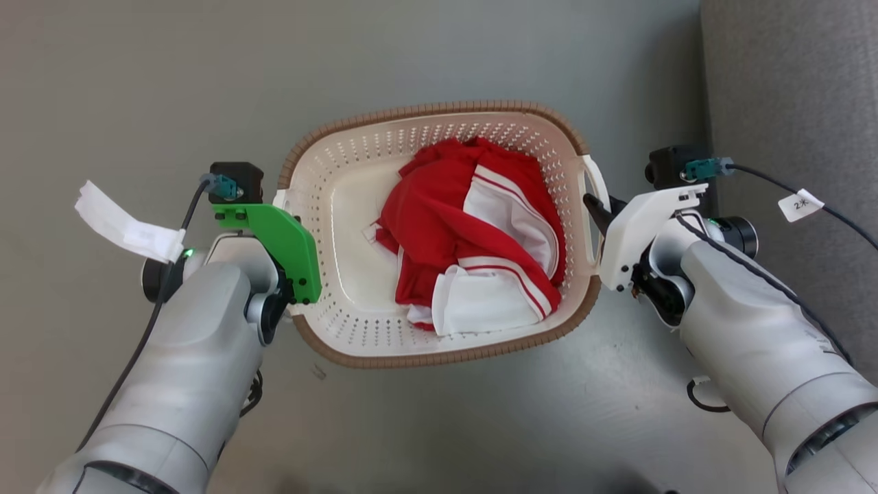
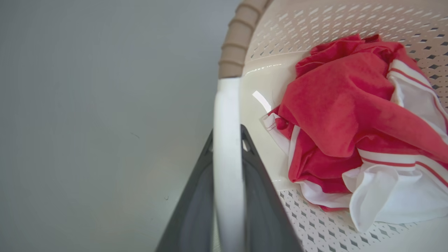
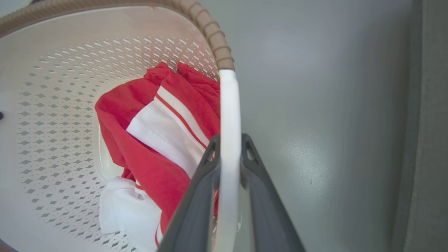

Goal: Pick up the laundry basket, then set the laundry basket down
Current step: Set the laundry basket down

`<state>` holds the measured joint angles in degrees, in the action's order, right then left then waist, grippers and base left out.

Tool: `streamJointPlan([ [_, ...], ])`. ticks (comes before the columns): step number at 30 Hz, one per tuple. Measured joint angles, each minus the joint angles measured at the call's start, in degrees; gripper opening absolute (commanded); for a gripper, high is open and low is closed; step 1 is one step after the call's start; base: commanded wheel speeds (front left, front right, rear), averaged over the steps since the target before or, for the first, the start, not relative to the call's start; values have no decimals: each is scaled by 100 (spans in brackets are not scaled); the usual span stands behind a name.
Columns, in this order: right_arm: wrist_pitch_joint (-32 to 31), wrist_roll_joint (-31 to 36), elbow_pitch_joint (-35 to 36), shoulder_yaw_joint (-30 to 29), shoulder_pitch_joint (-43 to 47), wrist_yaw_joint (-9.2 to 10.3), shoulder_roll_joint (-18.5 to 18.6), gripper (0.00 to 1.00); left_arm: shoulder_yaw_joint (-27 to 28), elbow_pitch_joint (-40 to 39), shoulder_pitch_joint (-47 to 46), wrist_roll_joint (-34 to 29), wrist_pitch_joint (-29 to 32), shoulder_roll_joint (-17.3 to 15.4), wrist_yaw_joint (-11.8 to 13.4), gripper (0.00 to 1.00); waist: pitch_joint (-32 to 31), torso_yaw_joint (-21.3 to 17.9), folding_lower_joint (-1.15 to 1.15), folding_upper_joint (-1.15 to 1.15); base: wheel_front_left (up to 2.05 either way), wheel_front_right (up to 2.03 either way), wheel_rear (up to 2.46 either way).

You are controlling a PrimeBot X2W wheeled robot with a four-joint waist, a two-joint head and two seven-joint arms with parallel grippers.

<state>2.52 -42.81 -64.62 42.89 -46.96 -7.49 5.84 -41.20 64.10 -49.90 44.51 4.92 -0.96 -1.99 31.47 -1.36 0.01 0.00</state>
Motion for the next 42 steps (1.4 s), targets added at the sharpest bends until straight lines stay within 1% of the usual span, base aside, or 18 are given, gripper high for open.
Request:
streamJointPlan([
  [13,188,-2,-36,-8,-368,1,7,0,-123,35,-383,-98,-352,-16,1,0,1014,-47,0,0,0,0,0],
  [24,300,9,-74,56,-659,1,69,0,-115,56,-626,-97,-577,-15,1,0,1609,-100,0,0,0,0,0],
  [31,358,-3,-103,58,-692,1,63,0,-156,153,-706,-98,-727,-8,-2,0,1849,-102,0,0,0,0,0],
  [42,412,-70,-118,78,-720,-4,46,0,-235,245,-748,-98,-757,-15,-60,0,1907,-100,0,0,0,0,0],
])
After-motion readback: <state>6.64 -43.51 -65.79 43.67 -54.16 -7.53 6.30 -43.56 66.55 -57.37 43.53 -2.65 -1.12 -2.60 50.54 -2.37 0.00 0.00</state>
